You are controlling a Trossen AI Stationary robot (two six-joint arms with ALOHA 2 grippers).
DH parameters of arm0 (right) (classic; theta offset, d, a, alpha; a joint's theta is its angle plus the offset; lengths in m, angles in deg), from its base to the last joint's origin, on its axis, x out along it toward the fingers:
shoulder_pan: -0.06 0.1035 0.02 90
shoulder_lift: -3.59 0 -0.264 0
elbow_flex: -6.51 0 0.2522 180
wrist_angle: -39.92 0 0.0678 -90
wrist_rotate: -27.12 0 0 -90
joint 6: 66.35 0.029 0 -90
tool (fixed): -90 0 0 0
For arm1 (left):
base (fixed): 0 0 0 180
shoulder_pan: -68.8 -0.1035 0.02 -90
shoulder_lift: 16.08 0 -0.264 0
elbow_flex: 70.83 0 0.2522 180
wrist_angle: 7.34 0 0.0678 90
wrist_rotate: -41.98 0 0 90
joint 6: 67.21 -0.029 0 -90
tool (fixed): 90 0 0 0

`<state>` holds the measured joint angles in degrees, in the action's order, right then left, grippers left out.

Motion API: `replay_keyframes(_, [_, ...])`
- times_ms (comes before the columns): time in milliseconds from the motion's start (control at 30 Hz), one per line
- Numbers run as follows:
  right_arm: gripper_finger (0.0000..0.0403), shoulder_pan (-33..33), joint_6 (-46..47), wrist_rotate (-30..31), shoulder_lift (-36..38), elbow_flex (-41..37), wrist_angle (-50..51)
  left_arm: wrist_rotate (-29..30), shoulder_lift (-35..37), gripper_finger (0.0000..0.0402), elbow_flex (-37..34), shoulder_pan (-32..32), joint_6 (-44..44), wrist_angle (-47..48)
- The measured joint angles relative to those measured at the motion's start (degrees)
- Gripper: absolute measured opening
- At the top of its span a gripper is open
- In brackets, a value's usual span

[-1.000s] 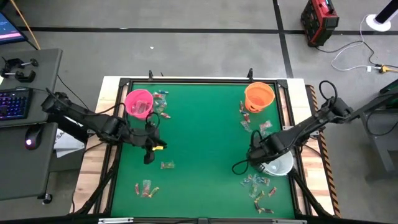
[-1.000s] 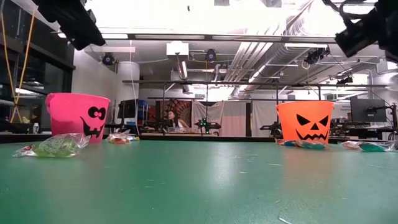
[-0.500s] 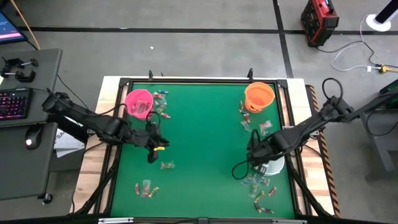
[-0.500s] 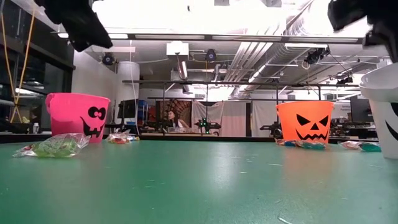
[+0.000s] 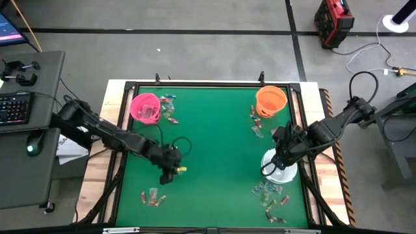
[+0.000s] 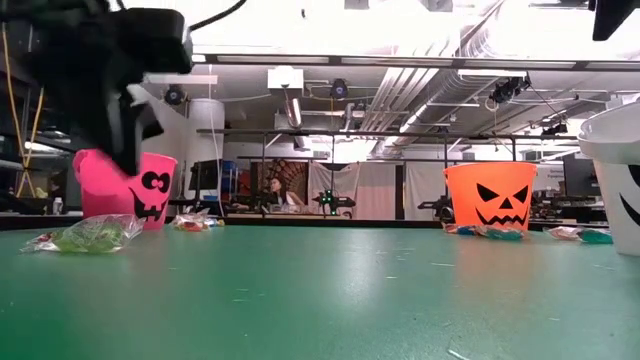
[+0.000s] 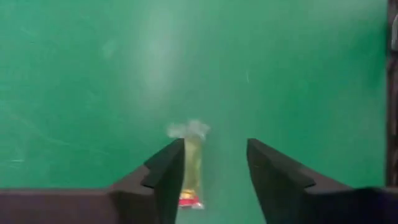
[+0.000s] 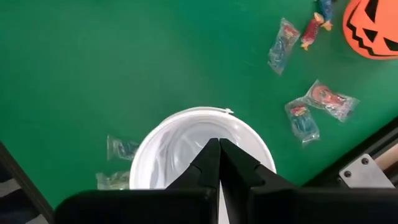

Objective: Sort candy by brand, put in halloween buckets
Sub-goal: Put the green gummy into the white bucket

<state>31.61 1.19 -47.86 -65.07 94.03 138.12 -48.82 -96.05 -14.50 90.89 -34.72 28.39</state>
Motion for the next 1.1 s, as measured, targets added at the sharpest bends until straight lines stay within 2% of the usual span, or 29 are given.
replay_keyframes(233, [0.0000, 0.0, -0.4, 0.9, 0.1, 0.0, 0.0, 4.4, -5.6, 0.0239, 0.0, 1.6, 0.3, -0.5])
replay_keyframes(467, [0.0000, 0.0, -0.4, 1.1, 0.1, -0.1, 0.2, 4.1, -11.1, 0.0246, 0.1, 1.6, 0.3, -2.0])
replay_keyframes(567, [0.0000, 0.0, -0.5, 1.1, 0.1, -0.1, 0.2, 4.2, -11.2, 0.0211, 0.3, 1.5, 0.4, -5.4])
replay_keyframes(633, [0.0000, 0.0, -0.5, 1.1, 0.1, 0.0, 0.2, 4.4, -11.0, 0.0151, 1.7, 0.9, -0.6, -7.5])
replay_keyframes(700, [0.0000, 0.0, -0.5, 1.2, 0.1, 0.8, 0.2, 4.5, -10.6, 0.0065, 3.2, 0.0, -2.1, -8.4])
replay_keyframes(733, [0.0000, 0.0, -0.5, 1.5, 0.2, 1.4, 0.2, 4.5, -10.8, 0.0034, 3.8, -0.6, -2.8, -9.3])
replay_keyframes(767, [0.0000, 0.0, -0.5, 1.9, 0.3, 2.1, 0.3, 4.5, -10.9, 0.0020, 4.3, -1.4, -3.1, -10.4])
replay_keyframes(867, [0.0000, 0.0, -0.5, 4.0, 0.5, 4.8, 0.3, 4.0, -10.8, 0.0015, 6.6, -3.9, -4.8, -11.2])
replay_keyframes(967, [0.0000, 0.0, -1.1, 6.1, 0.5, 7.5, 0.7, 2.5, -10.8, 0.0003, 8.7, -5.2, -7.8, -6.5])
replay_keyframes(1100, [0.0000, 0.0, -1.1, 7.5, 0.5, 9.1, 0.9, -1.4, -10.7, 0.0025, 11.5, -5.7, -8.9, 0.0])
